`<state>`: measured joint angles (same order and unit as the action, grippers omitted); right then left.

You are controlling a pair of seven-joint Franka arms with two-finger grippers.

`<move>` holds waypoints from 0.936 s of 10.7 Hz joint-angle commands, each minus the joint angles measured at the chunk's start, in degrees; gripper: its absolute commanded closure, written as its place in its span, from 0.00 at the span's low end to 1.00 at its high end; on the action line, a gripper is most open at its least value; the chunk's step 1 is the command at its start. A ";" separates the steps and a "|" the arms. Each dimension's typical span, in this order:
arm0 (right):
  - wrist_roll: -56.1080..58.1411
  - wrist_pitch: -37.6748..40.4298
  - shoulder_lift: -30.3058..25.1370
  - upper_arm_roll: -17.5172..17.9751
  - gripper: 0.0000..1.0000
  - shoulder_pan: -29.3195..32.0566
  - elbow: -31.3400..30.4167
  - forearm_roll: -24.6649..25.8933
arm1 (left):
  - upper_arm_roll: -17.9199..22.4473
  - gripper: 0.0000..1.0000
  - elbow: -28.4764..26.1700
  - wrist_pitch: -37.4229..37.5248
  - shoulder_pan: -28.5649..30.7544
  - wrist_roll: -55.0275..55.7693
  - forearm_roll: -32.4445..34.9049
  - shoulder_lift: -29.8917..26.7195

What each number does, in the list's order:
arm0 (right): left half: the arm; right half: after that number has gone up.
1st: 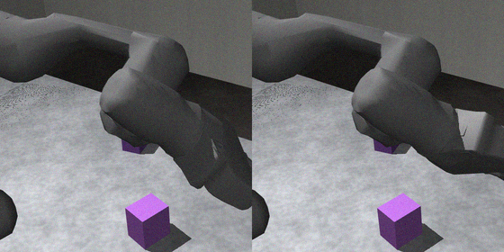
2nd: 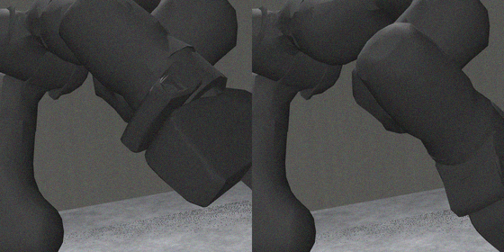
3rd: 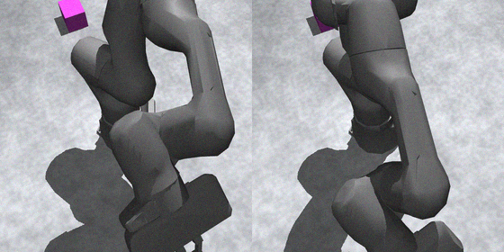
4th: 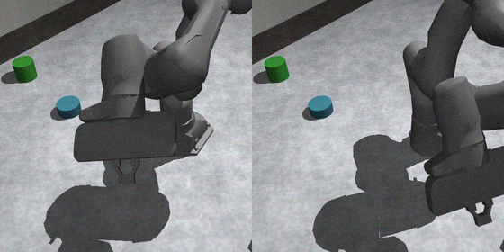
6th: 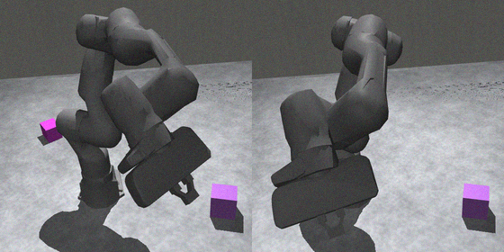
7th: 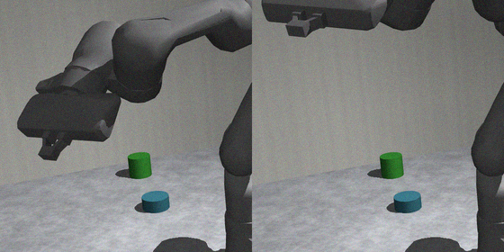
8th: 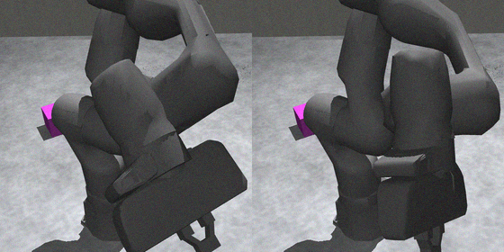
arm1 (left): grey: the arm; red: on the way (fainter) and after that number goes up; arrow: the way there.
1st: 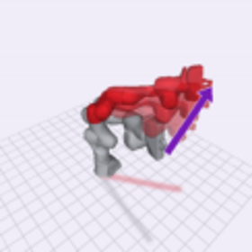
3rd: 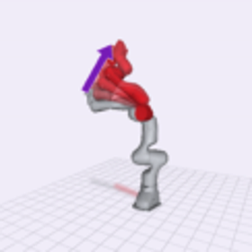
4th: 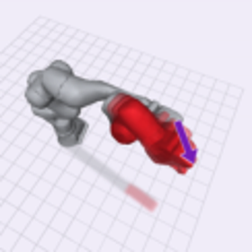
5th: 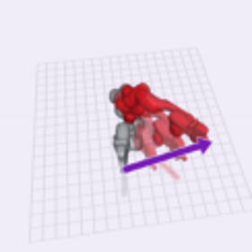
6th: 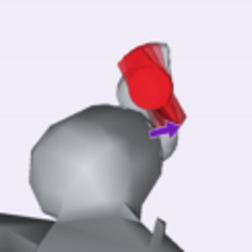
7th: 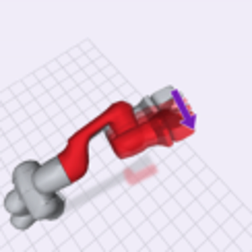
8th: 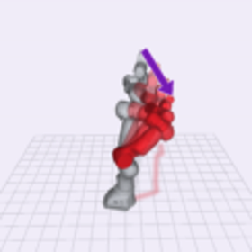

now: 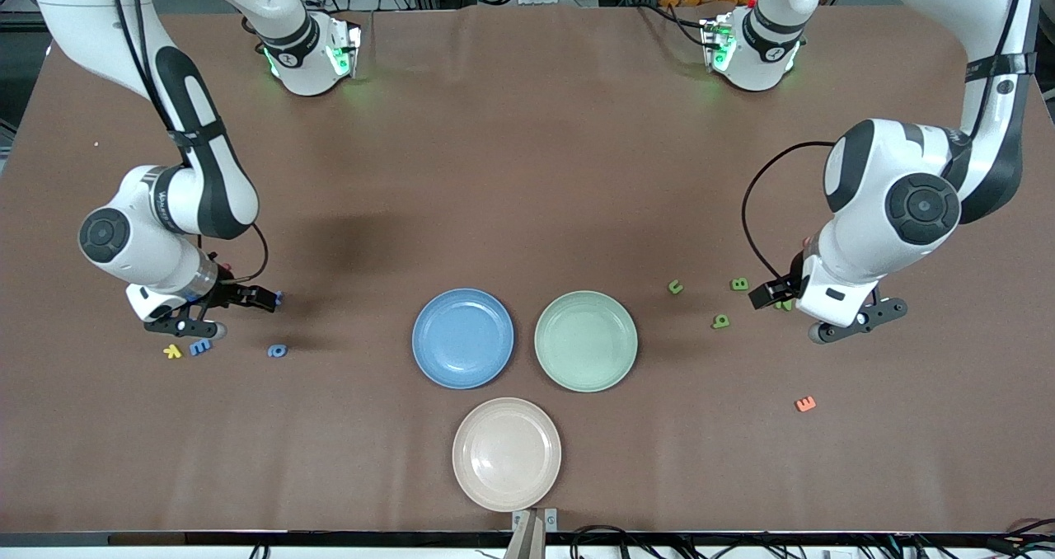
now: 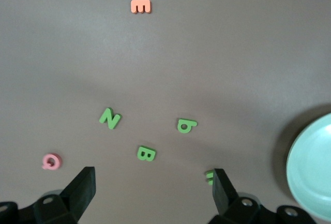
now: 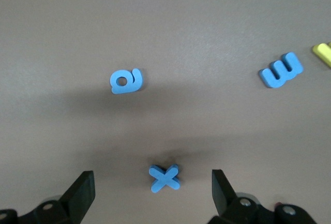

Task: Sort letters by color into matching plates

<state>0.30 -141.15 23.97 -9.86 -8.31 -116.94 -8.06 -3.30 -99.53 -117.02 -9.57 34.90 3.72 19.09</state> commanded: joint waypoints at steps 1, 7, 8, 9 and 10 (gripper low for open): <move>-0.21 -6.48 1.07 1.68 0.00 1.10 -3.98 -1.17 | -0.04 0.00 0.74 -2.94 -1.24 14.27 1.38 2.70; 0.23 -10.63 1.52 2.21 0.00 1.90 -7.94 -1.17 | 0.04 0.00 4.94 -6.38 -1.42 54.68 -1.25 10.77; 0.14 -11.77 1.87 2.21 0.00 1.90 -8.56 -1.17 | 0.04 0.00 6.35 -6.47 -1.16 60.14 -1.26 12.45; 0.14 -12.74 2.39 2.30 0.00 1.90 -8.74 -1.17 | 0.04 0.00 6.62 -7.51 -0.81 65.25 -1.34 13.08; 0.14 -13.62 3.01 2.47 0.02 1.81 -8.91 -1.17 | 0.13 0.00 6.45 -8.57 -0.45 70.26 -1.34 13.17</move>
<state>0.27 -152.08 26.20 -8.71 -7.48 -124.67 -8.20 -3.30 -95.64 -124.36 -10.70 94.82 3.24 30.13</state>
